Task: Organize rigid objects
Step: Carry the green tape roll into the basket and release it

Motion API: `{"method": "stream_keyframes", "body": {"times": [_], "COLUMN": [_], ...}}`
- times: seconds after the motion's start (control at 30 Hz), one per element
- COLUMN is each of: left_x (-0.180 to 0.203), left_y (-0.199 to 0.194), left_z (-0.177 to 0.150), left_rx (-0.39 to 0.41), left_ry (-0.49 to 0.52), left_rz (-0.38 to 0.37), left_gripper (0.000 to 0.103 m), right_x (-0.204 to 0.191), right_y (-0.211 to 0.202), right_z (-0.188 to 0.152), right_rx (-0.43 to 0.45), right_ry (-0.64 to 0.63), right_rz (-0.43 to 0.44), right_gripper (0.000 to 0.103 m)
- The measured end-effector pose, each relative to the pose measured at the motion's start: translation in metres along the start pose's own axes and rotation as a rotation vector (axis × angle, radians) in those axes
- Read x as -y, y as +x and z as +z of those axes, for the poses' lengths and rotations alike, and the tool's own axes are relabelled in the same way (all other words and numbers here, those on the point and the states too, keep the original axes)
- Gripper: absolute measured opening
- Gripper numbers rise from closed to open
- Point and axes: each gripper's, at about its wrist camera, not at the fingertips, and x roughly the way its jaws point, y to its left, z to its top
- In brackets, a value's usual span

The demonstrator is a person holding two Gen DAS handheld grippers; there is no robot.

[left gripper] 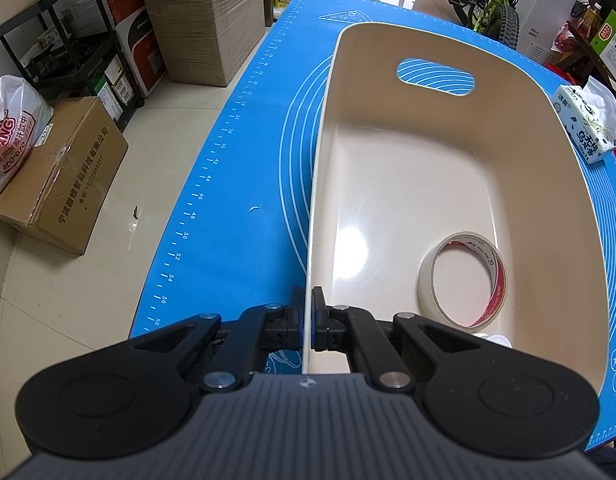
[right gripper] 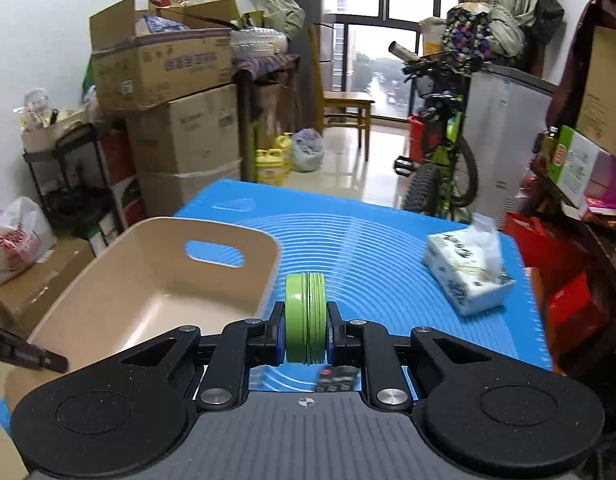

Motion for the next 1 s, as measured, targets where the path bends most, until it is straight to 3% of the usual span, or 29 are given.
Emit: {"method": "stream_keyframes", "body": {"times": [0.4, 1.0], "left_x": [0.0, 0.0], "left_y": [0.0, 0.0], "left_z": [0.0, 0.001], "left_rx": [0.0, 0.0], "left_ry": [0.0, 0.001], "left_rz": [0.0, 0.002], "left_gripper": [0.004, 0.004], "right_x": [-0.063, -0.111], "right_y": [0.03, 0.07], "right_z": [-0.013, -0.053], "right_rx": [-0.081, -0.291], "right_ry": [-0.069, -0.228], "right_rz": [0.086, 0.114], "right_gripper": [0.028, 0.029]}}
